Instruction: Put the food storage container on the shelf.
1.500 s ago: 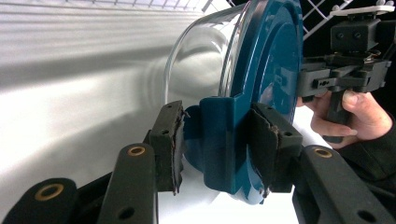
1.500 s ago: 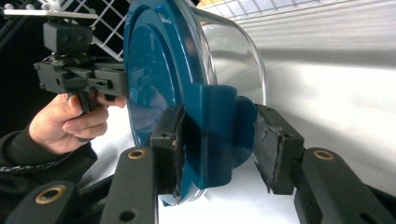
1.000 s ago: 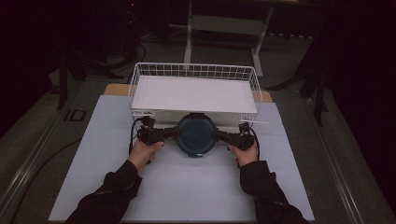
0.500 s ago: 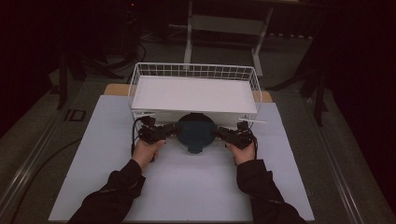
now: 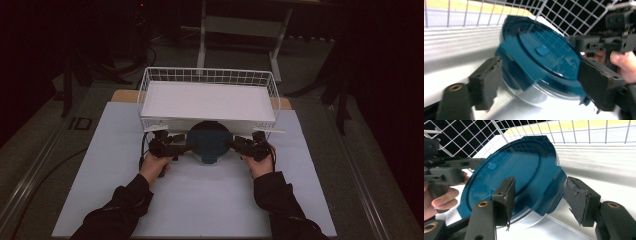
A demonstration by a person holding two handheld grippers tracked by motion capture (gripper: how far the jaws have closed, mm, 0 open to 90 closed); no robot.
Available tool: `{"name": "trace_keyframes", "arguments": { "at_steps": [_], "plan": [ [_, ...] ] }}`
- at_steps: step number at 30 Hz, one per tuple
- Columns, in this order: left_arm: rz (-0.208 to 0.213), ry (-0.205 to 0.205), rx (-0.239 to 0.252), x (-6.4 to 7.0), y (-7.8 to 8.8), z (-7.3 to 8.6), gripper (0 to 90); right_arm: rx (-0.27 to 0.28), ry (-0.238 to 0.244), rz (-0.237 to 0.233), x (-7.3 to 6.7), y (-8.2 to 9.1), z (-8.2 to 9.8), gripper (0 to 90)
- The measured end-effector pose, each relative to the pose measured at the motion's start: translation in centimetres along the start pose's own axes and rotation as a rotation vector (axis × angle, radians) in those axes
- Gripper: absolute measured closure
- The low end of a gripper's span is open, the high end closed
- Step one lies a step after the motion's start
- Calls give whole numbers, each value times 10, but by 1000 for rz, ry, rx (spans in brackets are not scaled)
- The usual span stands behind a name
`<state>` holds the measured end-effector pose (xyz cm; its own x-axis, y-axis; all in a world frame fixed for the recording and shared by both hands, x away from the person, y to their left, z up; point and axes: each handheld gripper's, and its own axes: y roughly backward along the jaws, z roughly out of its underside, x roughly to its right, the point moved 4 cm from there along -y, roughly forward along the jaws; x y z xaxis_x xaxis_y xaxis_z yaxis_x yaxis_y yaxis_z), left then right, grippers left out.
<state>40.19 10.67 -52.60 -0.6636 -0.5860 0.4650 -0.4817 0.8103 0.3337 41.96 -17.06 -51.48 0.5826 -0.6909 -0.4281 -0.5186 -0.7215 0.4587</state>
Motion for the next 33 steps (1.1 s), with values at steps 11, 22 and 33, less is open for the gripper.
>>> {"name": "trace_keyframes", "arguments": {
  "at_steps": [11, 22, 33],
  "plan": [
    [65, -60, -77, 30, 23, 15, 4, 2, 55, -15, -23, 21, 1, 424],
    [71, -144, -79, 59, 43, 25, 4, -34, 84, -109, -61, 25, 17, 502],
    [62, -195, -95, 73, 54, 45, 4, -145, 154, -122, -84, 3, 44, 806]
  ]
}}
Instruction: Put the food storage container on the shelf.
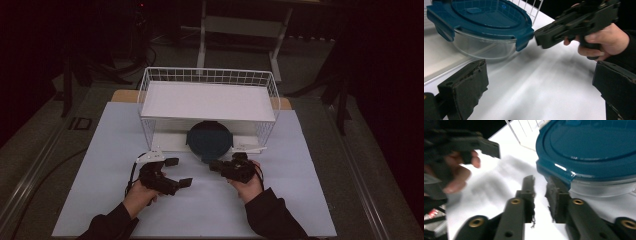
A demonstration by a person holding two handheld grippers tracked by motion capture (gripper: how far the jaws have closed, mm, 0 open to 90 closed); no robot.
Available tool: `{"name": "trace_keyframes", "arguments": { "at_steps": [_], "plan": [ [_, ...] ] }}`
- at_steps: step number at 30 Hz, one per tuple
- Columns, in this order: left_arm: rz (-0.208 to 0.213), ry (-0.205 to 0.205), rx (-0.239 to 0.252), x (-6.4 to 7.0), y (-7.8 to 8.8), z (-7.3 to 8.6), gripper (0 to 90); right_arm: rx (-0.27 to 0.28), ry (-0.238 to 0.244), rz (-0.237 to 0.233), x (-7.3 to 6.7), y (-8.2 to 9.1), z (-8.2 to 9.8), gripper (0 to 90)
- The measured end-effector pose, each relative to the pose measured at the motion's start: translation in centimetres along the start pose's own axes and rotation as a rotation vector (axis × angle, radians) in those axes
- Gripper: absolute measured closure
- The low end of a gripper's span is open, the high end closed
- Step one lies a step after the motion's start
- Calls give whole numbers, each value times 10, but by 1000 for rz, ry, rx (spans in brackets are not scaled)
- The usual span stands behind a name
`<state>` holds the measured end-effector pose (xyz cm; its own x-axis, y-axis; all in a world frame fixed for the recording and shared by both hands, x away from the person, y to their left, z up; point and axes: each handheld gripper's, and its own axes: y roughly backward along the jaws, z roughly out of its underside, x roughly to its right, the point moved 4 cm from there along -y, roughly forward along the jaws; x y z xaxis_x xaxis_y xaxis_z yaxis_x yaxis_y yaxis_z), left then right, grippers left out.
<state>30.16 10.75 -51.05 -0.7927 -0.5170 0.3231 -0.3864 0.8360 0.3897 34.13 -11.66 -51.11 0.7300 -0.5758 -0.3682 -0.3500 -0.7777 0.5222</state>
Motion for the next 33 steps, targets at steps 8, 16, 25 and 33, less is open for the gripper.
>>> {"name": "trace_keyframes", "arguments": {
  "at_steps": [8, 16, 25, 33],
  "plan": [
    [-15, -6, 27, 3, 7, 3, 4, -54, -1, 24, 6, -19, 4, 897],
    [-16, -5, 40, 1, 8, 2, 4, -44, -29, 54, 16, -27, -1, 897],
    [-28, -14, 43, 0, 8, 2, 4, -20, -45, 96, 30, -32, -13, 896],
    [-25, -13, 38, 0, 7, 4, 4, 0, -65, 116, 43, -37, -22, 897]
  ]
}}
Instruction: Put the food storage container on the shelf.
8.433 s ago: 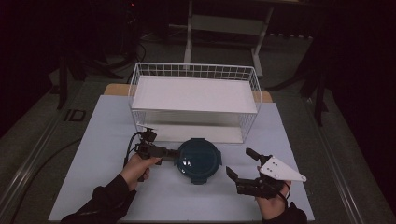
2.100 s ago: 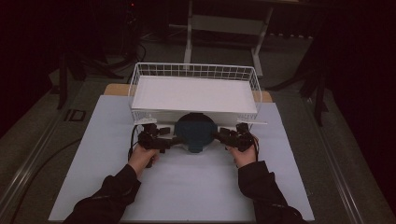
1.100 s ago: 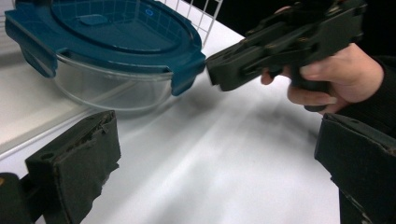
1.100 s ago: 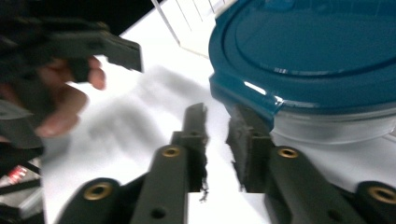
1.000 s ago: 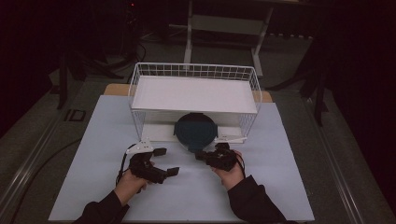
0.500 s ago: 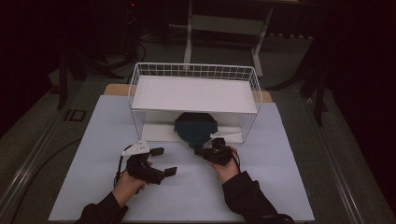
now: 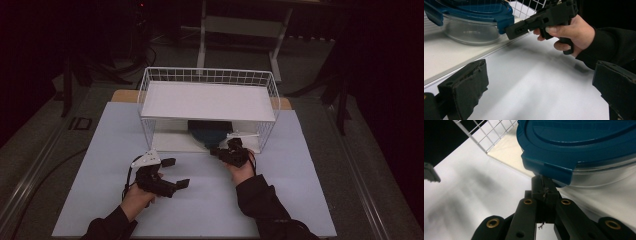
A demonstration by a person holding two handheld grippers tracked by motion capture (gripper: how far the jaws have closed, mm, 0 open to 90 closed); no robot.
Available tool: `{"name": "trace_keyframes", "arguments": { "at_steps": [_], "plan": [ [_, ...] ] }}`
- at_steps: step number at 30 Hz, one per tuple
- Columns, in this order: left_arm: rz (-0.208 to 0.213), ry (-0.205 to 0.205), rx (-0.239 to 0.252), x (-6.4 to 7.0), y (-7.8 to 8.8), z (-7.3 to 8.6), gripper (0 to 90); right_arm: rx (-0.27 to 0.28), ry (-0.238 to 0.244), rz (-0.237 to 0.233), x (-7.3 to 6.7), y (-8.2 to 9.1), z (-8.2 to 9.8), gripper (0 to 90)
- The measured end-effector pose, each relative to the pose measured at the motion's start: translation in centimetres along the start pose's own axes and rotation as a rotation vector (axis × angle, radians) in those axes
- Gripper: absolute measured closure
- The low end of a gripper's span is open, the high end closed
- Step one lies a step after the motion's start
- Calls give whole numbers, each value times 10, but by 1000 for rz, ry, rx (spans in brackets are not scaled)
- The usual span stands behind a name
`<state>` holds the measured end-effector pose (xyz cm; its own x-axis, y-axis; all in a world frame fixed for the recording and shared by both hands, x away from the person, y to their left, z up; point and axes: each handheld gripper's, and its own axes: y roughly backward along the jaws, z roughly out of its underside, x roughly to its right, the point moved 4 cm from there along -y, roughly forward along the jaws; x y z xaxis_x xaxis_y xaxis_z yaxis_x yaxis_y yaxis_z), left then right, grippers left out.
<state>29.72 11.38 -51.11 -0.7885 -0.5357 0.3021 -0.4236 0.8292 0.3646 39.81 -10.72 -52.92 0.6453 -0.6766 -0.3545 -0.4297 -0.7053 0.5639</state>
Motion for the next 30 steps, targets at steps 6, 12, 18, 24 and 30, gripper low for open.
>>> {"name": "trace_keyframes", "arguments": {
  "at_steps": [6, 12, 18, 24, 30],
  "plan": [
    [5, -6, 0, 2, -1, 0, 4, 6, -4, 7, 4, -3, -3, 897],
    [10, -18, -4, 4, -1, 0, 4, 12, 8, -8, -3, -3, -2, 851],
    [9, -29, 5, 6, 1, -2, 4, 36, 61, -32, -18, 8, 4, 644],
    [11, -47, 10, 10, 4, -5, 4, 70, 107, -73, -30, 18, 7, 265],
    [25, -42, 19, 13, 9, -5, 4, 99, 90, -99, -29, 30, 12, 212]
  ]
}}
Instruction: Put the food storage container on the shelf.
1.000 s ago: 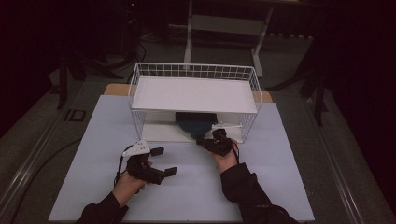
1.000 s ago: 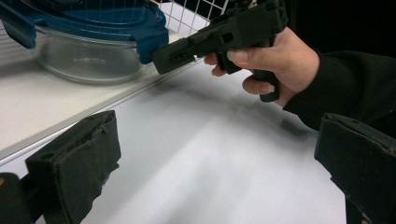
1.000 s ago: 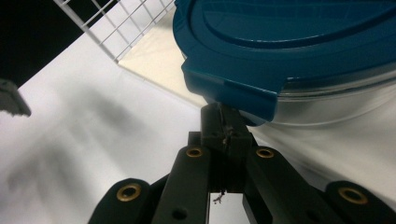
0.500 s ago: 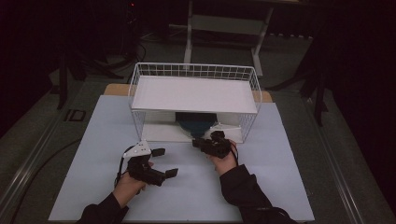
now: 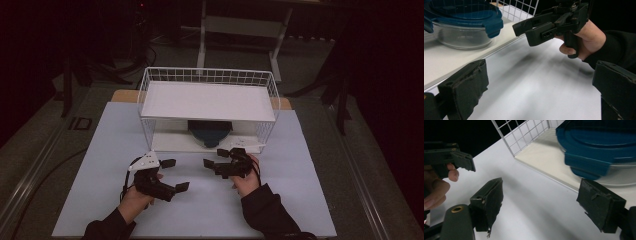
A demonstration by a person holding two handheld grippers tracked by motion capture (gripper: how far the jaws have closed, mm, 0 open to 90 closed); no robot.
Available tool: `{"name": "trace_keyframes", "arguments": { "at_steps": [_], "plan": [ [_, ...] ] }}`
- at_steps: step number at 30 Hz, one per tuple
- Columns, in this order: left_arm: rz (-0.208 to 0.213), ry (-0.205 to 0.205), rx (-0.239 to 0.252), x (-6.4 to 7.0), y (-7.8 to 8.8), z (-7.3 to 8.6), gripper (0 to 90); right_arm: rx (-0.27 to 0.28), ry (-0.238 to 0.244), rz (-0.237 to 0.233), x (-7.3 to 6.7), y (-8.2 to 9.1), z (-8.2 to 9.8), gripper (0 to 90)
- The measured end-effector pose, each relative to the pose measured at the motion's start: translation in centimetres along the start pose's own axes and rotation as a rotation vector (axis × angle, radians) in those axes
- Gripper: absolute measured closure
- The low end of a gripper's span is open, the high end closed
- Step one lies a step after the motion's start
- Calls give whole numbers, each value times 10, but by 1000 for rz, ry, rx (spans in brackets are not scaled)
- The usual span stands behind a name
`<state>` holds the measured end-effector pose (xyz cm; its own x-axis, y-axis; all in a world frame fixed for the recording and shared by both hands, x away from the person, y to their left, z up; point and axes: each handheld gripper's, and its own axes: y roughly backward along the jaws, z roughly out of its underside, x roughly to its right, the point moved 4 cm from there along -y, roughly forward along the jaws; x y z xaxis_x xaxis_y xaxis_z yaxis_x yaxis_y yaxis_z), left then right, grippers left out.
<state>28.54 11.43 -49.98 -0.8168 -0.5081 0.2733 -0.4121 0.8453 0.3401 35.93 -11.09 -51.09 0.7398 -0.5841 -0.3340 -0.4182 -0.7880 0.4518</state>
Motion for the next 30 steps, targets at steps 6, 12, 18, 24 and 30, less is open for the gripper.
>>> {"name": "trace_keyframes", "arguments": {
  "at_steps": [6, 12, 18, 24, 30],
  "plan": [
    [9, -3, -4, 1, 3, 1, 4, 3, 34, 22, 0, 16, 5, 213],
    [15, -12, -4, 4, 6, 2, 4, 18, 40, 38, 3, 31, 12, 213],
    [7, -17, -2, 5, 10, 3, 4, 28, 67, 47, 0, 45, 17, 212],
    [5, -19, 1, 6, 15, 5, 4, 35, 65, 57, -3, 59, 25, 212],
    [5, -22, 7, 7, 20, 6, 4, 59, 56, 70, -2, 76, 29, 212]
  ]
}}
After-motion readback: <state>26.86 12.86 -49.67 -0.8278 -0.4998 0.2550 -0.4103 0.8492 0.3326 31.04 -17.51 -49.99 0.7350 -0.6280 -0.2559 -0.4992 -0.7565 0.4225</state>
